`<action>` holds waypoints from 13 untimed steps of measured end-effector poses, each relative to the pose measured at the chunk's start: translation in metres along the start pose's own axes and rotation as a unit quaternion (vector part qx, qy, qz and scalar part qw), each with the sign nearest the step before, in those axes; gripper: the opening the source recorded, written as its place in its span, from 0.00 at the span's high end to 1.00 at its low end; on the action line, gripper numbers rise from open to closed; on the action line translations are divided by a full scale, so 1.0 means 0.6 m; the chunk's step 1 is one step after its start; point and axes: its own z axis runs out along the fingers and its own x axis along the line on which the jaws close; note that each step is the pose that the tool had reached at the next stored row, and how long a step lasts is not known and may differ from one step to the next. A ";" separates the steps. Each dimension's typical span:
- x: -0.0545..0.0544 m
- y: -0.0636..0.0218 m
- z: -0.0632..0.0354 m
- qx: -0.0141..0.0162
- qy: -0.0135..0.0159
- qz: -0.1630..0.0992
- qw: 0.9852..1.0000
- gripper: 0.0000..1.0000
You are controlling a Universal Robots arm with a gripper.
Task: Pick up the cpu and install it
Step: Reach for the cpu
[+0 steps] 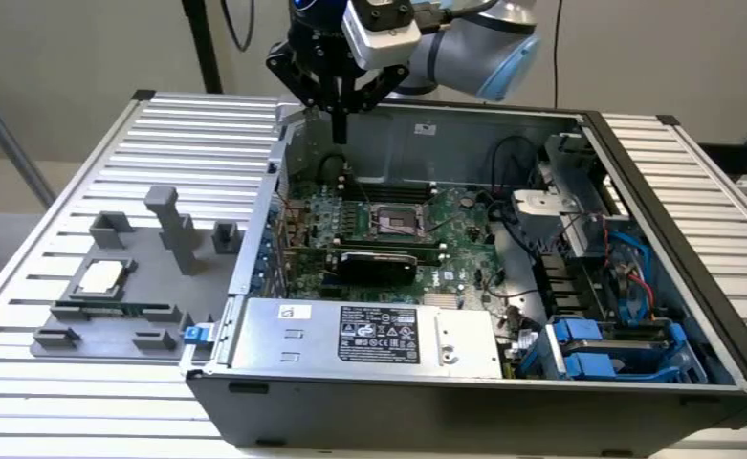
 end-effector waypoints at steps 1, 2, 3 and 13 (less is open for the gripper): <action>0.003 -0.001 0.000 0.000 0.000 0.000 1.000 0.89; 0.009 -0.002 0.000 0.000 0.000 0.000 1.000 0.89; 0.016 -0.004 0.000 0.000 0.000 0.000 1.000 0.89; 0.090 -0.025 -0.003 0.000 0.000 0.000 1.000 0.89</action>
